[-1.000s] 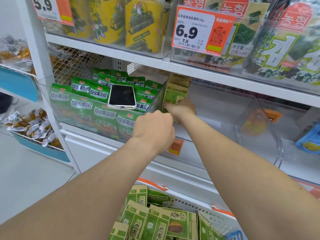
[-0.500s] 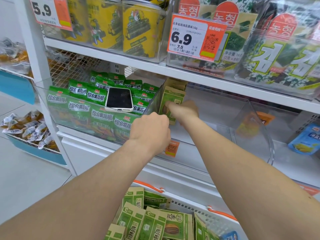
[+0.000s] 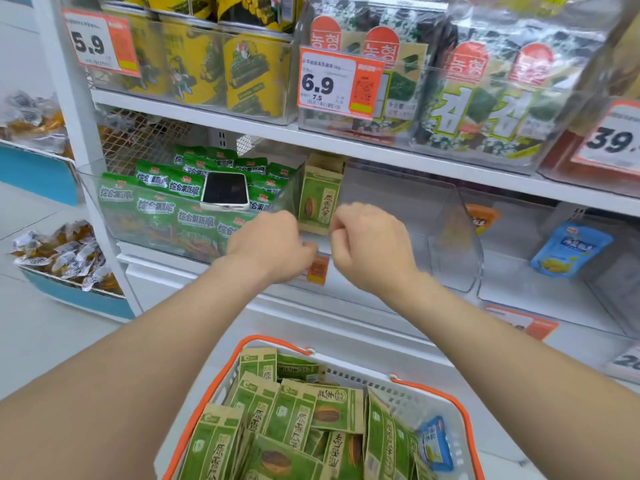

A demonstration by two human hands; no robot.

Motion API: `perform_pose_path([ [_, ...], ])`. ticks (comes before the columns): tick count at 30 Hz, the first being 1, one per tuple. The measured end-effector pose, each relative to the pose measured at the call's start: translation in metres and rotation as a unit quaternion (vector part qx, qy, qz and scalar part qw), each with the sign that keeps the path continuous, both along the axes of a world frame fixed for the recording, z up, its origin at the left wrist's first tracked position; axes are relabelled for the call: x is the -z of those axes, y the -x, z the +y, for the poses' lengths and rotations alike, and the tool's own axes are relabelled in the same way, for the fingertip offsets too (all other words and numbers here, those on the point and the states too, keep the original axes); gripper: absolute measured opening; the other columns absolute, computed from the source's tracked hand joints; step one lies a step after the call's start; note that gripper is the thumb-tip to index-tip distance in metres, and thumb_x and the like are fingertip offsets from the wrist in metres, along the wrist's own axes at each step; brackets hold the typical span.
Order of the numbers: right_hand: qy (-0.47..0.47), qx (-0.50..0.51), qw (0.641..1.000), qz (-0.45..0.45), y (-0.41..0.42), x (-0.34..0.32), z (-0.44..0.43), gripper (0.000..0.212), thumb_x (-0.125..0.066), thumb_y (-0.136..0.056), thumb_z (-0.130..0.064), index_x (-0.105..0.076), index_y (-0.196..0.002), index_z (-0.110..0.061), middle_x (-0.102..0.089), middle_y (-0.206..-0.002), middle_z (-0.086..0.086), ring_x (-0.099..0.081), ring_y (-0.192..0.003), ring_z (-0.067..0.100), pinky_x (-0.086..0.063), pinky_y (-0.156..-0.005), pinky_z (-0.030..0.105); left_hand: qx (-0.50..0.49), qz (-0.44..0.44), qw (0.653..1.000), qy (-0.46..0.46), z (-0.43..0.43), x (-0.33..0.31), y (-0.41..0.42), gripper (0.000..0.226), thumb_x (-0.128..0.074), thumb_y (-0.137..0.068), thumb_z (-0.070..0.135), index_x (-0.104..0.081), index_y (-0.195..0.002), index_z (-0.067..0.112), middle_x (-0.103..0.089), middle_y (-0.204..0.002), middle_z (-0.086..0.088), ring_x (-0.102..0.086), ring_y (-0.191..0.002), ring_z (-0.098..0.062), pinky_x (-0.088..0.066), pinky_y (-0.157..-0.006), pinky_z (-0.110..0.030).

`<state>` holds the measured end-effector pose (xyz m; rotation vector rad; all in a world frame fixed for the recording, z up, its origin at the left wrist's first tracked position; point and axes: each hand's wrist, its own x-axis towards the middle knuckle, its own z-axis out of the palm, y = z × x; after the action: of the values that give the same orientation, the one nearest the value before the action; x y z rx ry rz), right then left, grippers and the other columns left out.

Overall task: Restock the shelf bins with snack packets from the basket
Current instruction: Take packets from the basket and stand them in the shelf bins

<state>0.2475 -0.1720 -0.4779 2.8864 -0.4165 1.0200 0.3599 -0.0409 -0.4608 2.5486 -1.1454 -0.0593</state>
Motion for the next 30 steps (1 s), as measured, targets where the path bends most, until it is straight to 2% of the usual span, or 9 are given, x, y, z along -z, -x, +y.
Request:
perform_pose_path([
  [3, 0.061, -0.071, 0.981, 0.172, 0.037, 0.011, 0.019, 0.026, -0.037, -0.082, -0.031, -0.059, -0.076, -0.017, -0.067, -0.074, 0.009, -0.062, -0.065, 0.038, -0.039, -0.052, 0.034, 0.068, 0.152, 0.972, -0.163, 0.018, 0.011, 0.009, 0.032, -0.06, -0.096, 0.041, -0.067, -0.089, 0.01, -0.07, -0.07, -0.009, -0.072, -0.058, -0.028, -0.064, -0.06, -0.039],
  [5, 0.052, -0.081, 0.94, 0.327, 0.051, 0.027, 0.027, 0.022, -0.045, -0.086, -0.028, -0.064, -0.082, -0.017, -0.069, -0.083, 0.011, -0.064, -0.075, 0.038, -0.044, -0.058, 0.035, 0.108, 0.201, 0.928, -0.294, 0.025, 0.02, 0.019, 0.029, -0.059, -0.101, 0.039, -0.067, -0.115, 0.015, -0.076, -0.092, -0.007, -0.077, -0.074, -0.024, -0.067, -0.073, -0.041],
  [7, 0.025, -0.082, 0.902, 0.424, 0.059, 0.044, 0.034, 0.02, -0.051, -0.088, -0.025, -0.069, -0.089, -0.016, -0.067, -0.084, 0.01, -0.065, -0.078, 0.037, -0.053, -0.063, 0.036, 0.131, 0.194, 0.893, -0.385, 0.026, 0.028, 0.031, 0.032, -0.058, -0.102, 0.044, -0.064, -0.125, 0.022, -0.076, -0.103, -0.003, -0.078, -0.09, -0.021, -0.064, -0.086, -0.041],
  [10, 0.017, -0.083, 0.852, 0.517, 0.067, 0.072, 0.041, 0.009, -0.053, -0.093, -0.02, -0.059, -0.088, -0.017, -0.05, -0.074, 0.002, -0.057, -0.072, 0.032, -0.051, -0.062, 0.034, 0.155, 0.128, 0.889, -0.412, 0.018, 0.039, 0.044, 0.035, -0.054, -0.103, 0.047, -0.064, -0.127, 0.023, -0.075, -0.108, 0.0, -0.078, -0.09, -0.017, -0.06, -0.092, -0.041],
  [15, 0.019, -0.077, 0.802, 0.593, 0.066, 0.114, 0.054, 0.016, -0.056, -0.099, -0.021, -0.066, -0.105, -0.011, -0.061, -0.09, 0.006, -0.056, -0.068, 0.022, -0.046, -0.054, 0.032, 0.184, 0.047, 0.895, -0.403, 0.01, 0.057, 0.049, 0.038, -0.05, -0.104, 0.051, -0.067, -0.125, 0.024, -0.069, -0.118, 0.001, -0.075, -0.098, -0.022, -0.055, -0.098, -0.042],
  [20, -0.095, -0.128, 0.76, 0.631, 0.063, 0.161, 0.083, 0.036, -0.055, -0.095, -0.003, -0.057, -0.13, -0.008, -0.066, -0.106, 0.008, -0.067, -0.092, 0.026, -0.062, -0.078, 0.042, 0.195, 0.014, 0.876, -0.441, 0.01, 0.075, 0.051, 0.041, -0.048, -0.102, 0.051, -0.066, -0.127, 0.024, -0.07, -0.12, 0.0, -0.073, -0.102, -0.025, -0.057, -0.097, -0.044],
  [26, -0.253, -0.083, 0.743, 0.614, 0.068, 0.205, 0.116, 0.08, -0.064, -0.094, 0.0, -0.016, -0.157, -0.011, -0.058, -0.093, 0.006, -0.06, -0.072, 0.019, -0.045, -0.049, 0.024, 0.213, 0.026, 0.88, -0.423, -0.001, 0.073, 0.053, 0.034, -0.047, -0.103, 0.044, -0.065, -0.123, 0.022, -0.068, -0.101, 0.004, -0.074, -0.094, -0.022, -0.058, -0.094, -0.046],
  [28, -0.245, -0.065, 0.741, 0.622, 0.063, 0.212, 0.116, 0.059, -0.068, -0.095, -0.007, -0.037, -0.145, -0.002, -0.06, -0.091, 0.005, -0.061, -0.071, 0.017, -0.047, -0.051, 0.023, 0.21, 0.028, 0.887, -0.411, -0.002, 0.07, 0.05, 0.03, -0.049, -0.102, 0.041, -0.068, -0.115, 0.022, -0.07, -0.105, 0.001, -0.073, -0.094, -0.022, -0.059, -0.092, -0.046],
  [30, -0.236, -0.064, 0.738, 0.629, 0.057, 0.205, 0.109, 0.018, -0.069, -0.097, -0.018, -0.059, -0.104, -0.005, -0.059, -0.08, 0.001, -0.057, -0.064, 0.014, -0.045, -0.052, 0.022, 0.207, 0.031, 0.887, -0.412, -0.003, 0.067, 0.048, 0.023, -0.052, -0.102, 0.033, -0.068, -0.097, 0.018, -0.071, -0.091, 0.0, -0.073, -0.085, -0.023, -0.061, -0.087, -0.045],
])
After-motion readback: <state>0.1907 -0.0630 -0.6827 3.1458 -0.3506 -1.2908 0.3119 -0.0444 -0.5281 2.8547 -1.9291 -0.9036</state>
